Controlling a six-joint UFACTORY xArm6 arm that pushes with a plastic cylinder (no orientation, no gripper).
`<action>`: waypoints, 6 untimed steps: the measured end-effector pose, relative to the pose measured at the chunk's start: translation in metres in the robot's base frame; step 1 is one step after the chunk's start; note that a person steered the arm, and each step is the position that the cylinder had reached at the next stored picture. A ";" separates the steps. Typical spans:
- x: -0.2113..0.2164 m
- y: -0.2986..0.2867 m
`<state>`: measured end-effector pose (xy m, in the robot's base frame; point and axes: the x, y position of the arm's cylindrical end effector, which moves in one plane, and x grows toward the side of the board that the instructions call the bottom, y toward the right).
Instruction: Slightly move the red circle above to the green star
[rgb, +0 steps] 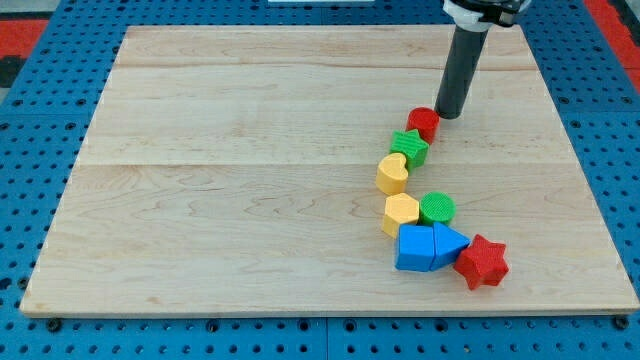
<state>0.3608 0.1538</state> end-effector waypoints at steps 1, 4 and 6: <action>0.043 0.041; 0.037 -0.014; 0.037 -0.016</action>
